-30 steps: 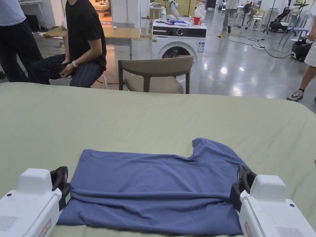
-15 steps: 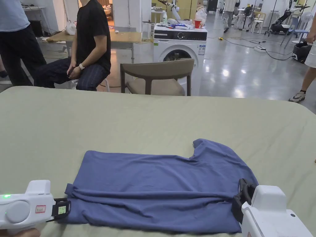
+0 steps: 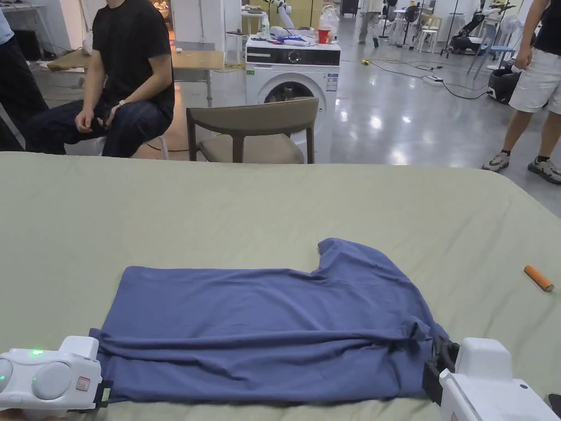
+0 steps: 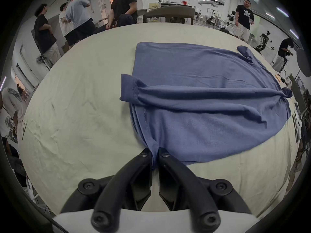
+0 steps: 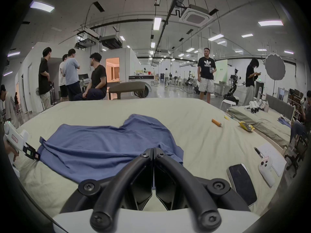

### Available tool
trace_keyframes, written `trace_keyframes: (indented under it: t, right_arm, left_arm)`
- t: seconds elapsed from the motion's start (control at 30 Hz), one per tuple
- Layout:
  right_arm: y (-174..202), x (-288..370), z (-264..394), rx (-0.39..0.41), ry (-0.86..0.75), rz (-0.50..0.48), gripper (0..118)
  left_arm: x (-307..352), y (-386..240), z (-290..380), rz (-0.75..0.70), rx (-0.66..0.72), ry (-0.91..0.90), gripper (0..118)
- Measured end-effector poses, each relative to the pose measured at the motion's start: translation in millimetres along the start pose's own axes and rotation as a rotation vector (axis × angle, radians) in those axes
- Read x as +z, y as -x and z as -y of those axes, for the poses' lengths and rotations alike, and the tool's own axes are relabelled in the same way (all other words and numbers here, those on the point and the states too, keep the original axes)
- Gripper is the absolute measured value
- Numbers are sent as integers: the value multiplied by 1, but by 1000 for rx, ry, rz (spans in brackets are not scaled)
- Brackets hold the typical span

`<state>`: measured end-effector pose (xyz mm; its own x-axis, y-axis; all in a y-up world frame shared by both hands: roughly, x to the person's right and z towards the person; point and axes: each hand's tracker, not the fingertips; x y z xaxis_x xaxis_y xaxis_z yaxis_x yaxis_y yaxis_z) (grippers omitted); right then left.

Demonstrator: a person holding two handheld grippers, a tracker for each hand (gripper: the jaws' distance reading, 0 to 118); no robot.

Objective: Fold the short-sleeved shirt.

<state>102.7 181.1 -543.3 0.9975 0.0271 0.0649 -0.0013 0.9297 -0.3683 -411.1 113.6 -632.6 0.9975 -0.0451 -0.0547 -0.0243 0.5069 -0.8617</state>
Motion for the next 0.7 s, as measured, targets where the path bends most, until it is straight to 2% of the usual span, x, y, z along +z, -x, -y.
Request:
trace_keyframes:
  t: [0.07, 0.1, 0.13, 0.2, 0.23, 0.27, 0.3, 0.33, 0.4, 0.5, 0.6, 0.63, 0.67, 0.7]
  right_arm:
    - [-15, -12, -1, -14, 76, 7, 1]
    - [-23, -19, -2, -14, 104, 12, 7]
    - [-30, -27, -2, -3, 146, 8, 16]
    - [-45, -47, 0, -7, 227, 14, 52]
    - [-51, -57, 2, -1, 289, 12, 58]
    - [-56, -67, 5, 0, 330, -6, 58]
    - [-58, -78, 9, 22, 375, -26, 69]
    - [-60, -87, 13, 18, 407, -42, 72]
    - [-58, -103, 20, 53, 450, -53, 72]
    - [-56, -126, 33, 40, 519, -72, 69]
    - [-49, -129, 37, 56, 517, -67, 48]
    - [-46, -127, 36, 81, 508, -72, 38]
    - [-46, -126, 35, 96, 509, -84, 20]
    - [-46, -126, 33, 103, 504, -80, 9]
  left_arm:
    - [5, 5, 0, 4, 2, -7, 3]
    - [10, 4, 2, -8, -18, -10, 3]
    - [16, 3, 3, -23, -48, -31, 3]
    - [27, 5, 5, -22, -44, -57, 3]
    - [31, 7, 6, -12, -30, -69, 3]
    - [34, 9, 7, -6, -14, -78, 3]
    - [41, 6, 9, -2, -8, -92, 3]
    - [44, 7, 11, 6, -5, -112, 3]
    - [49, 11, 14, 17, 19, -125, 3]
    - [51, 13, 18, 35, 44, -147, 3]
    - [50, 14, 23, 45, 58, -151, 3]
    - [50, 14, 24, 46, 66, -153, 3]
    - [50, 14, 25, 52, 75, -154, 3]
    - [44, 24, 24, 54, 81, -163, 3]
